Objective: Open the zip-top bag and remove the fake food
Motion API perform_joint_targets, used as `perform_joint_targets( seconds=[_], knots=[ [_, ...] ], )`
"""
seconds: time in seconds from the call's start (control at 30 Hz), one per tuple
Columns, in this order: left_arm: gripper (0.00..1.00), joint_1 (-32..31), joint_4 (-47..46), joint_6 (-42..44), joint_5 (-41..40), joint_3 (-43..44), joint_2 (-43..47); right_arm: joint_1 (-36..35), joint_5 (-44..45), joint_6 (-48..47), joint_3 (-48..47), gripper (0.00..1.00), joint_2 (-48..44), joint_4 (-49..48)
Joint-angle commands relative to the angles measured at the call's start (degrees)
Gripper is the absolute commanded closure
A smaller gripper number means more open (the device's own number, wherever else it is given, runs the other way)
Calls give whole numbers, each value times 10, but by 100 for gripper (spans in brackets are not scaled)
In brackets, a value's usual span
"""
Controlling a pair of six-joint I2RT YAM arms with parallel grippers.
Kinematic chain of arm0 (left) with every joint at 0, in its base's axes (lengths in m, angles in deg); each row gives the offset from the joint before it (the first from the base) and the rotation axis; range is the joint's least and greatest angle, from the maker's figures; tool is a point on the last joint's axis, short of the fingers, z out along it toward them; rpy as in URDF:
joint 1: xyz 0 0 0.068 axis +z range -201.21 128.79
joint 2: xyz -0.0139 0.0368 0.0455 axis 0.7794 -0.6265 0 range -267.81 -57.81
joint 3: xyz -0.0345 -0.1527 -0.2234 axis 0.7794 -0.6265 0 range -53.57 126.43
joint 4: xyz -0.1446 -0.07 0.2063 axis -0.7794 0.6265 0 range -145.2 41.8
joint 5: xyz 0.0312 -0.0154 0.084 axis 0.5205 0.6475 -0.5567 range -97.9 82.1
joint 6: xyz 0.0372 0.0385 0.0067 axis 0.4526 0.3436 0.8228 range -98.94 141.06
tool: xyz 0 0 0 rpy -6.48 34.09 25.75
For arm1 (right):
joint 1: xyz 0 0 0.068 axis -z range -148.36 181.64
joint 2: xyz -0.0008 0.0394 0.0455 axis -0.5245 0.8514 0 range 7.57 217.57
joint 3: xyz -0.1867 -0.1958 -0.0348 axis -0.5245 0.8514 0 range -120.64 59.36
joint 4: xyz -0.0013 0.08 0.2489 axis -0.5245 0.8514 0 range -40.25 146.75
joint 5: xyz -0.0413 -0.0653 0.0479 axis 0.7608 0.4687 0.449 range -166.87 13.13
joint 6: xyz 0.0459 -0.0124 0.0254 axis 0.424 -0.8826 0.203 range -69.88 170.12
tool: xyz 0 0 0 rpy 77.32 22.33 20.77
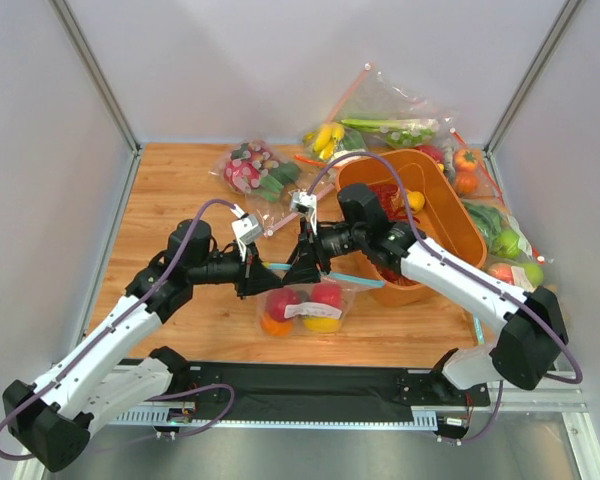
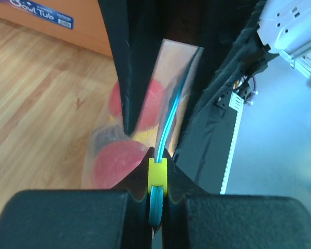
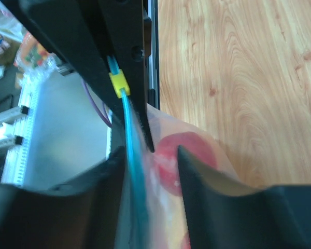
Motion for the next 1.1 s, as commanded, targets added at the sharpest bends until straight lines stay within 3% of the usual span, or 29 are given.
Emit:
perform_joint_targets(
  seconds=[0.0,0.03,0.1,0.13,0.2,0.37,0.57,0.77,0.87,1.0,1.03,1.07],
  knots=[
    [99,-3,43,43,29,26,2,-21,17,-13,-32,64,15,-9],
    [91,-3,41,42,27,25,5,-23,18,-10,-32,81,16,-13],
    [78,-3,38,36,26,21,15,-24,26,3,-28,95,16,-32],
    [65,-3,38,34,25,19,18,-24,30,7,-26,100,12,-35],
    [57,-3,39,32,21,11,29,-24,34,16,-14,100,5,-50],
    [54,-3,29,15,19,-14,49,-24,38,28,1,100,-8,-68],
    [58,-3,24,13,14,-21,64,-23,40,32,5,100,-20,-71],
    [96,-3,24,19,28,-18,61,-21,33,34,8,100,-34,-70],
    [100,-3,25,26,39,-16,59,-21,24,34,2,98,-39,-59],
    [100,-3,24,28,57,-14,50,-32,46,11,-34,77,-45,-19],
    [100,-3,25,33,57,-11,47,-37,48,7,-42,66,-44,-5],
    [100,-3,27,35,59,-9,42,-43,47,5,-49,61,-42,-2]
  ],
)
